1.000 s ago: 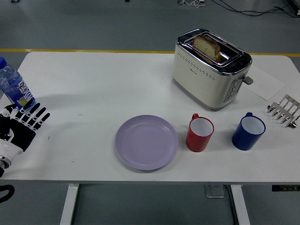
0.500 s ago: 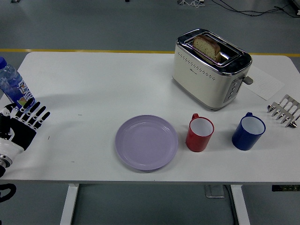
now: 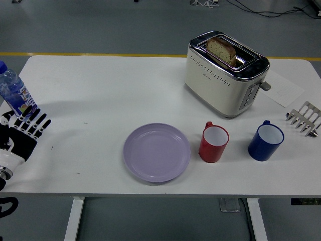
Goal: Push plate across desktop
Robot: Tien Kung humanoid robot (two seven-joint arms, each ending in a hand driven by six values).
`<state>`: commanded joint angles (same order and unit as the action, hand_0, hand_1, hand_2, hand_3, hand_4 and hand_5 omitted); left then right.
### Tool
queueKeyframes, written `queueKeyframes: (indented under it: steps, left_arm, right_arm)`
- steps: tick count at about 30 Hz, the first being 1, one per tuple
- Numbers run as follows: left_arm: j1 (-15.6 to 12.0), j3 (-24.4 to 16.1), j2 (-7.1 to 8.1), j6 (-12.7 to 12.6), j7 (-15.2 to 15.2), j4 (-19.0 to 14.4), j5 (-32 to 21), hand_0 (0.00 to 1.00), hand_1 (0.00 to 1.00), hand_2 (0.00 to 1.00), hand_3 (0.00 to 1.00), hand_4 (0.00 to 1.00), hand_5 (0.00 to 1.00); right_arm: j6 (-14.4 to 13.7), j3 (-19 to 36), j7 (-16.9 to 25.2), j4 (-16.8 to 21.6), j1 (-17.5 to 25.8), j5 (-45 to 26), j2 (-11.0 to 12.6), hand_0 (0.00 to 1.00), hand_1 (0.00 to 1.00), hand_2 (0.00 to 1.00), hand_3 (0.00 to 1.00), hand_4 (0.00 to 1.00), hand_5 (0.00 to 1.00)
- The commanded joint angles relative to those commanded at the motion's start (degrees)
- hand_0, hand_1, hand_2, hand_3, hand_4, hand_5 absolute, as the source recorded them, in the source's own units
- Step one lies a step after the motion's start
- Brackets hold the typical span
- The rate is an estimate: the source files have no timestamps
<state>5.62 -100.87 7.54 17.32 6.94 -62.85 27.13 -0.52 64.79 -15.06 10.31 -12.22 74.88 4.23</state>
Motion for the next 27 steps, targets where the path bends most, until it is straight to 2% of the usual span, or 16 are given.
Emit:
queueKeyframes:
  steps: [15, 20, 27]
  left_arm:
    - [-0.59, 0.41, -0.12, -0.48, -0.75, 0.03, -0.13, 0.647, 0.681, 0.675, 0.659, 0.530, 0.998]
    - [-0.67, 0.71, -0.17, -1.40, -4.17, -0.53, 0.09, 0.647, 0.679, 0.673, 0.652, 0.529, 0.998]
    - [-0.63, 0.90, -0.20, -2.01, -6.25, -0.85, -0.13, 0.649, 0.678, 0.676, 0.652, 0.530, 0.998]
  right_arm:
    - [0.14, 1.17, -0.30, 0.00, 0.78, 1.80, -0.20, 0.640, 0.614, 0.631, 0.578, 0.361, 0.150]
    - [0.16, 1.37, -0.37, 0.00, 0.89, 2.06, -0.24, 0.640, 0.614, 0.631, 0.577, 0.361, 0.150]
    - [0.18, 1.19, -0.35, 0.00, 0.95, 1.89, -0.17, 0.640, 0.614, 0.631, 0.577, 0.361, 0.150]
